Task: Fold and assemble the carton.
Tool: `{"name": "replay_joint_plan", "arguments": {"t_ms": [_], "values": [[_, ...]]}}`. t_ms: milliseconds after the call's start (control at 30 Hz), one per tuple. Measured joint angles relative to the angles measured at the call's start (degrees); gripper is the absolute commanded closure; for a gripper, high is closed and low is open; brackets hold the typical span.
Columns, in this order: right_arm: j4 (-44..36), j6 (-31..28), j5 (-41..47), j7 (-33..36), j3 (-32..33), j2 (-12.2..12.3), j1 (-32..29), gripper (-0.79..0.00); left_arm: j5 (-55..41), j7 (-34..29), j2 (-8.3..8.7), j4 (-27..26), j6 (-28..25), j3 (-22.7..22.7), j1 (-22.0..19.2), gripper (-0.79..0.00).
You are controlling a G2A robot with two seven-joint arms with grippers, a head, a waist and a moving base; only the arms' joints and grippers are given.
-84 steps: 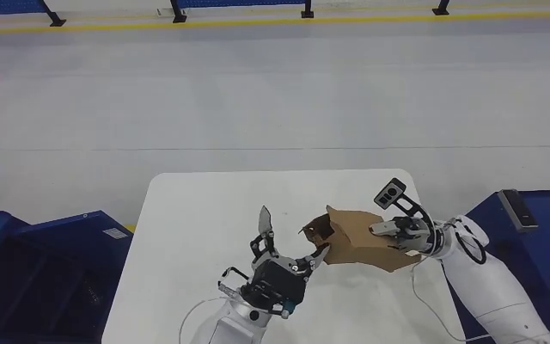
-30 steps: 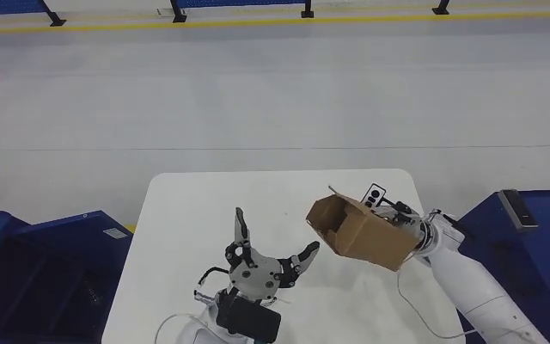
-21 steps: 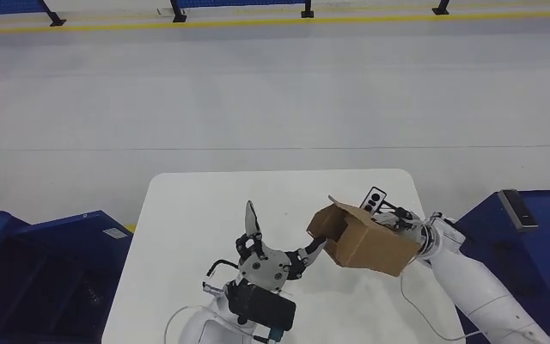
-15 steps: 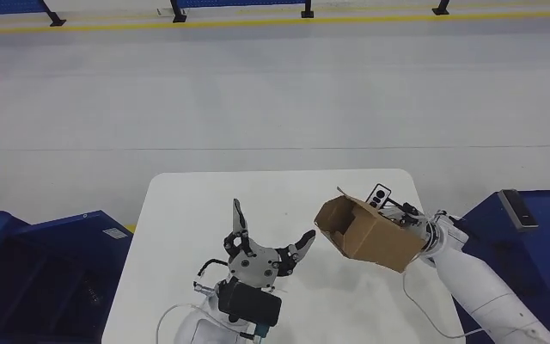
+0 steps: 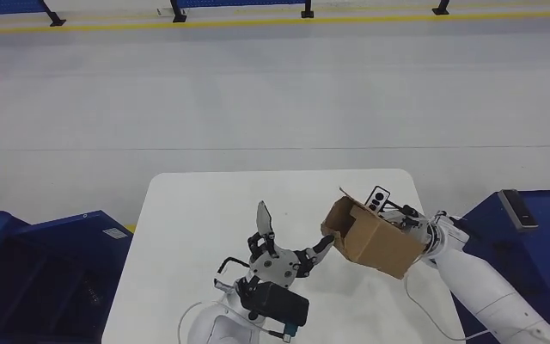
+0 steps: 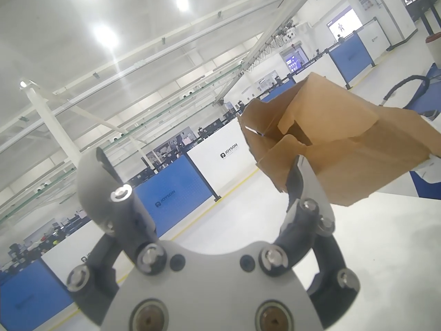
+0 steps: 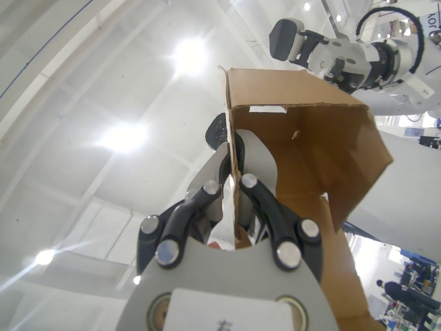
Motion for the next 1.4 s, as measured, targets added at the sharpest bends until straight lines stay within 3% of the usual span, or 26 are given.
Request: {"name": "replay_joint_plan", "arguments": {"t_ms": [500,700,867,1067,1400], "values": [[-0.69,-0.01,-0.39,0.00,0.57,0.69,-0.37,0.000,0.75,-2.49,0.07,-1.75,0.37,-1.35,0.07,-0.785],[0.25,-0.01,-1.70,0.00,1.31,0.86,-0.41,0.000,0.15,-2.22,0.53,-7.51,-0.72,-2.84,2.72,-0.785],[-0.44,-0.01,-4.06,0.00,1.92,0.96,-0.77,0.000,0.37,-3.91,0.83,-11.13,-4.84,-2.58,3.61,-0.785],[-2.66,-0.01,-5.45,0.00,2.58,1.09,-2.06,0.000,0.06,-8.99,0.57,-8.86,-8.40,-1.77,0.97,-0.785],[-4.46,-0.11,-6.68,0.00,4.37,1.36,-4.05,0.000,-2.85,-13.24,0.06,-5.20,-7.02,-2.98,-1.88,-0.785]]}}
